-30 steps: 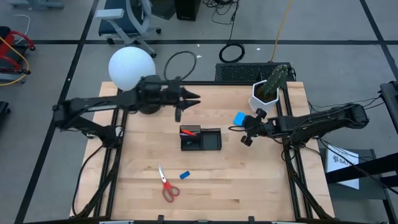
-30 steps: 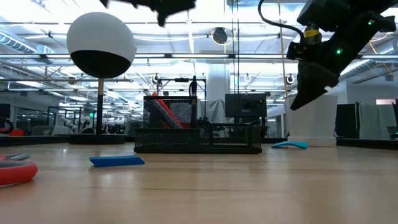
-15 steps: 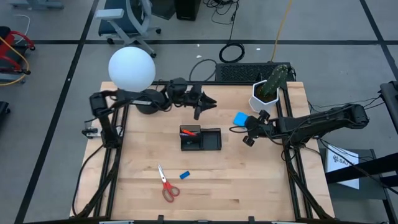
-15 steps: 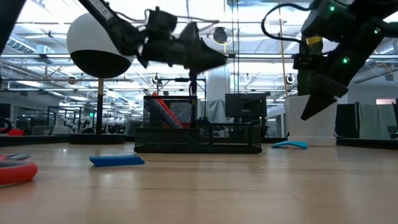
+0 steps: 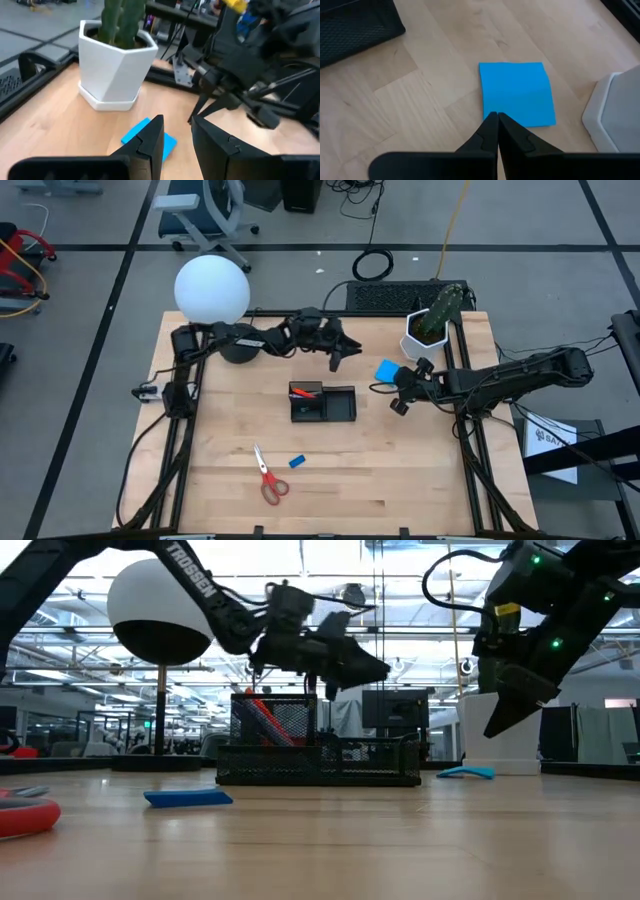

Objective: Pick and place office supplies into organizer
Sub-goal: Put the blue sticky notes into the black desk organizer

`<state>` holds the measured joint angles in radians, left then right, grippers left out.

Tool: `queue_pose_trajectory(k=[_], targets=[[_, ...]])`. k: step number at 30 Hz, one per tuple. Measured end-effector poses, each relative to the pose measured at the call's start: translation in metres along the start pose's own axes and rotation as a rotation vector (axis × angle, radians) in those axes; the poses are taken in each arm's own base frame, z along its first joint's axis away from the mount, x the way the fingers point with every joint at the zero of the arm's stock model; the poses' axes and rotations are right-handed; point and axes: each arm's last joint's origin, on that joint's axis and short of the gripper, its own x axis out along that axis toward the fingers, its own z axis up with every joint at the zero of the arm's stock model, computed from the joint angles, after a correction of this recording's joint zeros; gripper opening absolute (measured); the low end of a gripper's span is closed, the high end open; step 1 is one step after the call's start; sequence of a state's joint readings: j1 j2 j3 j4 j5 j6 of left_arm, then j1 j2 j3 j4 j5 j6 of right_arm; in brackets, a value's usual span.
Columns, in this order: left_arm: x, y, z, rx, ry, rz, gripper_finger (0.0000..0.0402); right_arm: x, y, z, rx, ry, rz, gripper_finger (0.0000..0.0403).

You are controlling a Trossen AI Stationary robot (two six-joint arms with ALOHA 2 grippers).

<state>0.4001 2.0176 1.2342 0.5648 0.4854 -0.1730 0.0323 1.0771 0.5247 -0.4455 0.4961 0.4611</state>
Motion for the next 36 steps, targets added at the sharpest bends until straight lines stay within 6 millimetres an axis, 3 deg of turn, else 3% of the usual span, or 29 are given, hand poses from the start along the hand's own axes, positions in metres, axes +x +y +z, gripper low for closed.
queue_pose_trajectory(k=[9,20,36], targets=[[0.031,-0.004,-0.002,0.093,0.148,0.143,0.0104,0.0,-0.004,-0.007,0.063,0.066,-0.037,0.0],[0.046,0.008,-0.03,0.052,0.14,0.152,0.0104,0.0,-0.006,-0.008,0.092,0.052,-0.097,0.0],[0.06,0.004,-0.032,0.067,0.181,0.235,0.0104,0.013,-0.012,-0.019,0.113,0.041,-0.095,0.0]])
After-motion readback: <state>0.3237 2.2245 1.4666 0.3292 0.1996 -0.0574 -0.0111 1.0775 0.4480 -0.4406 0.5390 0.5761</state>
